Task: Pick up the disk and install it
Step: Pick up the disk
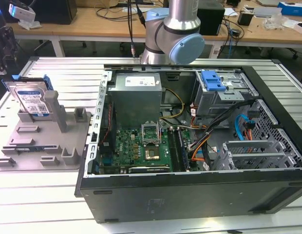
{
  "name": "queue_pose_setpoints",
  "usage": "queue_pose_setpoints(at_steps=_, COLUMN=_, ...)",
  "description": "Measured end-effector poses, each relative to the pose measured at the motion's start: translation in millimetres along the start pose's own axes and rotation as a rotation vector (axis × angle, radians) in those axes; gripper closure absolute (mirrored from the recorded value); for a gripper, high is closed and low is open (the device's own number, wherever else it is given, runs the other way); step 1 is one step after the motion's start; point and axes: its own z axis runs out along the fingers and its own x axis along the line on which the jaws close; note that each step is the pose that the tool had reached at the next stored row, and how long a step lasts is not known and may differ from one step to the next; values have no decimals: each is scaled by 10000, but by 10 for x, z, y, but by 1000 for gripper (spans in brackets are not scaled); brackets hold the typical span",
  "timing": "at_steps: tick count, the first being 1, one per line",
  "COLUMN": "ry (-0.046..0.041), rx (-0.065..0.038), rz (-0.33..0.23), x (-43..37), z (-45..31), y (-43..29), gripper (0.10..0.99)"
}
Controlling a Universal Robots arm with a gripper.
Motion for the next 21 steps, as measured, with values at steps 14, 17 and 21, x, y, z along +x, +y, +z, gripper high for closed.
queue_pose_setpoints(at_steps=14, ry=1, rx=5, rz=1, x=-18, z=84, y=-3, gripper=604)
queue_pose_setpoints(at_steps=17, ry=0, rx=7, rz=0, x=-21, z=109, y=-4, gripper=604)
queue_pose_setpoints(at_steps=21, ry=1, rx=6, rz=0, x=-21, z=136, y=-5, gripper=604)
